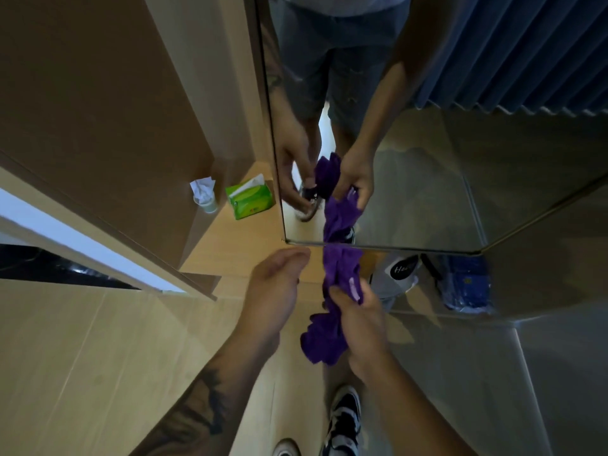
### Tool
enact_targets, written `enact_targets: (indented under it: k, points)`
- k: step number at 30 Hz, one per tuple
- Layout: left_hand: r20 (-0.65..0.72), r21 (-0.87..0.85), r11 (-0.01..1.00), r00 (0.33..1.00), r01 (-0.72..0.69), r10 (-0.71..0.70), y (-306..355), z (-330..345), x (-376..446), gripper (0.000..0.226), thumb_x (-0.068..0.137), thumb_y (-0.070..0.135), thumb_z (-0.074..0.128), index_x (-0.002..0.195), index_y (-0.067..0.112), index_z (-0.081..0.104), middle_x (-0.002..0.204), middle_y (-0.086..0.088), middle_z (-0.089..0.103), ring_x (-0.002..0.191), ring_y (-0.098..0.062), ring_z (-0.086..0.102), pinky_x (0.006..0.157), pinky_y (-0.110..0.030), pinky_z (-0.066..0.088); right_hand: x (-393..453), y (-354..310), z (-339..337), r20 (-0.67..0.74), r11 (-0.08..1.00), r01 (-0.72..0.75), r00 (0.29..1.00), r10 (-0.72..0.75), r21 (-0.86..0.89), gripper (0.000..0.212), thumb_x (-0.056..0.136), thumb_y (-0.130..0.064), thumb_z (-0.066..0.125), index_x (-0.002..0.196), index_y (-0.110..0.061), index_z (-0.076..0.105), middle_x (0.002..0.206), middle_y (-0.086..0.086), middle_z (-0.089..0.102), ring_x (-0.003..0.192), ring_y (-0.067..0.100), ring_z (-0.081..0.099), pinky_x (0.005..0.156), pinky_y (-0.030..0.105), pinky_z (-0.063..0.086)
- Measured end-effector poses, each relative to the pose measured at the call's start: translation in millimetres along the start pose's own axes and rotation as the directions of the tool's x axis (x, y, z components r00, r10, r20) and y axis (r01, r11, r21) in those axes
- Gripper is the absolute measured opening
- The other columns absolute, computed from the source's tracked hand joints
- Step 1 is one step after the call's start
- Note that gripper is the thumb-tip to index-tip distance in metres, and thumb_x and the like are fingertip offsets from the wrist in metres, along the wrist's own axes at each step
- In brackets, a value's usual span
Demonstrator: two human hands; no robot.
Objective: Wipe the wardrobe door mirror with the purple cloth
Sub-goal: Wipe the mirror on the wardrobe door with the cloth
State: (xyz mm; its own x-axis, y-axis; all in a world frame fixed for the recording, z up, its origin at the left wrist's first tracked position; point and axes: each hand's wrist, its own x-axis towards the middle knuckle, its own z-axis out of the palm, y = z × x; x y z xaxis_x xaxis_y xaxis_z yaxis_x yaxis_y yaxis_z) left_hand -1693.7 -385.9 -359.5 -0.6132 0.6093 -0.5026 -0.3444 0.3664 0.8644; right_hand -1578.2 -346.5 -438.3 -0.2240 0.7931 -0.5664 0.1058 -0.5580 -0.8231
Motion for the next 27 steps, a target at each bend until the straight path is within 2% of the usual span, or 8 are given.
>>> enact_targets:
  k: [3, 7, 9, 13, 18, 21, 24, 27]
  points:
    - [-0.221, 0.018, 0.965, 0.94, -0.262, 0.259, 7.1, -15.1, 9.2, 0.023, 0.09, 0.03, 0.076, 0.111, 0.03, 0.066, 0.107, 0.007, 0.069, 0.103, -0.017, 0.065, 0.08, -0.031, 0.05, 18.7, -2.7, -9.1, -0.066, 0.99, -0.051, 0.996, 0.06, 0.129, 0.035, 0.095, -0.011, 0.068, 0.098, -0.045, 0.076, 0.099, 0.004, 0.078, 0.104, 0.048, 0.068, 0.093, 0.07, 0.054]
    - [0.01, 0.072, 0.822, 0.824, -0.565, 0.566, 31.8, -16.8, 21.6, 0.056, 0.097, 0.02, 0.069, 0.141, 0.043, 0.044, 0.129, 0.03, 0.06, 0.123, 0.005, 0.057, 0.097, -0.022, 0.05, 36.6, -12.4, -15.6, -0.15, 0.989, 0.023, 0.989, -0.002, 0.144, 0.033, 0.094, -0.009, 0.067, 0.105, -0.039, 0.074, 0.099, -0.003, 0.078, 0.101, 0.032, 0.072, 0.093, 0.054, 0.059]
    - [0.094, 0.046, 0.802, 0.802, -0.596, 0.59, 39.2, -11.9, 29.3, 0.047, 0.101, 0.013, 0.063, 0.141, 0.033, 0.047, 0.12, 0.028, 0.066, 0.116, 0.007, 0.06, 0.093, -0.018, 0.048, 45.0, -18.2, -7.0, -0.256, 0.989, 0.068, 0.966, -0.033, 0.129, 0.031, 0.091, -0.006, 0.065, 0.097, -0.036, 0.072, 0.09, -0.005, 0.076, 0.091, 0.025, 0.071, 0.08, 0.042, 0.059]
    - [0.076, 0.036, 0.792, 0.792, -0.609, 0.606, 34.5, -9.7, 38.2, 0.042, 0.104, 0.024, 0.056, 0.145, 0.02, 0.051, 0.114, 0.009, 0.065, 0.107, -0.006, 0.06, 0.096, -0.036, 0.048, 57.4, -21.5, 22.0, -0.356, 0.997, 0.067, 0.933, -0.048, 0.041, 0.03, 0.09, -0.008, 0.058, 0.088, -0.037, 0.067, 0.089, -0.005, 0.073, 0.087, 0.027, 0.07, 0.084, 0.049, 0.059]
    - [0.074, 0.044, 0.788, 0.789, -0.614, 0.61, 28.2, -9.1, 43.3, 0.044, 0.104, 0.027, 0.053, 0.148, 0.021, 0.049, 0.113, -0.028, 0.05, 0.105, -0.054, 0.047, 0.085, -0.043, 0.042, 50.2, 0.1, 37.5, -0.134, 0.989, 0.138, 0.981, -0.143, -0.042, 0.025, 0.096, -0.016, 0.064, 0.111, -0.033, 0.073, 0.093, -0.004, 0.074, 0.088, 0.019, 0.067, 0.073, 0.035, 0.052]
    - [0.018, 0.025, 0.835, 0.835, -0.55, 0.55, 27.1, -8.4, 41.2, 0.045, 0.104, 0.028, 0.055, 0.149, 0.025, 0.048, 0.131, -0.017, 0.059, 0.129, -0.037, 0.055, 0.108, -0.062, 0.045, 54.6, 0.7, 30.2, -0.176, 0.986, 0.072, 0.983, -0.045, 0.149, 0.022, 0.093, -0.017, 0.069, 0.106, -0.034, 0.074, 0.096, -0.003, 0.077, 0.09, 0.02, 0.072, 0.074, 0.033, 0.056]
    - [-0.037, 0.015, 0.857, 0.856, -0.515, 0.516, 28.3, -6.5, 39.2, 0.035, 0.105, 0.025, 0.055, 0.14, 0.034, 0.054, 0.127, 0.012, 0.068, 0.128, -0.008, 0.059, 0.112, -0.056, 0.046, 67.6, -21.3, 10.2, -0.375, 0.855, 0.053, 0.911, 0.17, 0.515, 0.025, 0.096, 0.004, 0.061, 0.111, -0.016, 0.066, 0.094, 0.001, 0.073, 0.069, 0.013, 0.068, 0.05, 0.023, 0.054]
    - [-0.044, 0.023, 0.867, 0.866, -0.498, 0.498, 28.7, -6.0, 38.5, 0.038, 0.106, 0.024, 0.055, 0.143, 0.03, 0.054, 0.121, 0.017, 0.068, 0.127, -0.007, 0.059, 0.112, -0.054, 0.045, 77.7, -30.1, 2.4, -0.491, 0.893, 0.115, 0.861, 0.128, 0.434, 0.035, 0.095, 0.002, 0.059, 0.124, -0.017, 0.06, 0.106, -0.001, 0.069, 0.078, 0.014, 0.068, 0.057, 0.03, 0.06]
